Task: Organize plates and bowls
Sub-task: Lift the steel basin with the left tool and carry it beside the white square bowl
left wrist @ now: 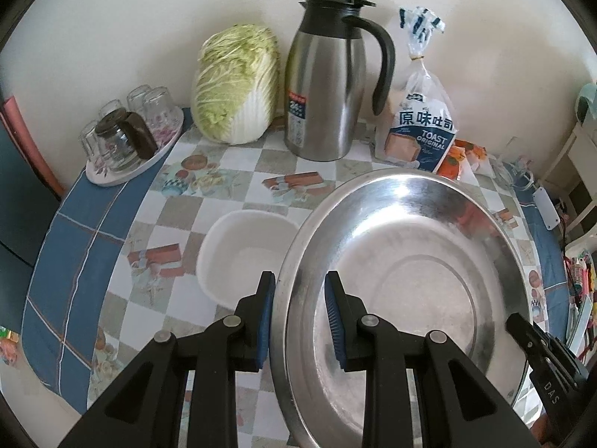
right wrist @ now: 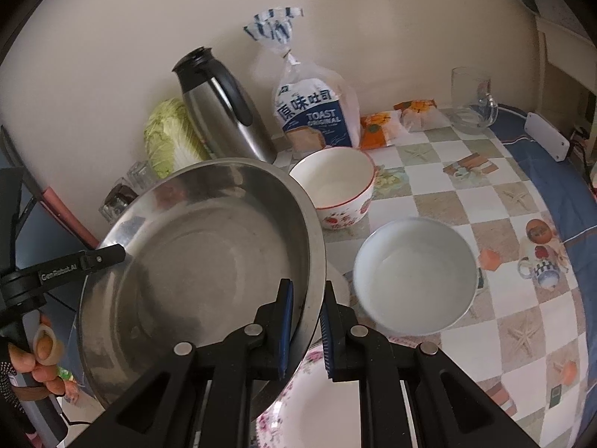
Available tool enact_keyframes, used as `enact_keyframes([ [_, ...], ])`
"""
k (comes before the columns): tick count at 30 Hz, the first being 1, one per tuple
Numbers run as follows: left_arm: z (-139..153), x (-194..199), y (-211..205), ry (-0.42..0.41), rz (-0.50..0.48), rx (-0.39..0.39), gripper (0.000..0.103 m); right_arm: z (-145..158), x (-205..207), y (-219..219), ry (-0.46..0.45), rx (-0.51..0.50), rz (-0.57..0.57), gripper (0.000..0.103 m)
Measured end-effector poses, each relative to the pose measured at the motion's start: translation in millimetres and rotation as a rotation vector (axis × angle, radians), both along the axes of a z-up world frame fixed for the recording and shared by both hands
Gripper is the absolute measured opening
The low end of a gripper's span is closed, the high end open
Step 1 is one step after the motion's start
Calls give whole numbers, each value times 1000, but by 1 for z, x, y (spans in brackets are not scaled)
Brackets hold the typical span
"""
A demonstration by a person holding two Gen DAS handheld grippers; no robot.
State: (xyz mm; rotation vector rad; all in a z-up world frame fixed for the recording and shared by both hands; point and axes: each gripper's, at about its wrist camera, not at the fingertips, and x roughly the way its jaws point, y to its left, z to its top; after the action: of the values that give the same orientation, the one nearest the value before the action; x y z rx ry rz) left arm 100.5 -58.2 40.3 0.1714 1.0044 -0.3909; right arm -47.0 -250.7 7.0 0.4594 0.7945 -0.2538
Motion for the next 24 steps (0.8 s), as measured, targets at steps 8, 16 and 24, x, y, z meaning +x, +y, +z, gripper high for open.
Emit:
enact_keyframes([
  [8,-19,1,-23,34,-31,-8,28,-3,-2,-24,4,-3,-50,15],
  [16,-37,2,-29,72,-33,-8,28,-17,0,-35,48,-4,-74,15],
  [24,-55,7,-19,120,-11,6,28,-34,10,-26,105,-23,-46,15],
])
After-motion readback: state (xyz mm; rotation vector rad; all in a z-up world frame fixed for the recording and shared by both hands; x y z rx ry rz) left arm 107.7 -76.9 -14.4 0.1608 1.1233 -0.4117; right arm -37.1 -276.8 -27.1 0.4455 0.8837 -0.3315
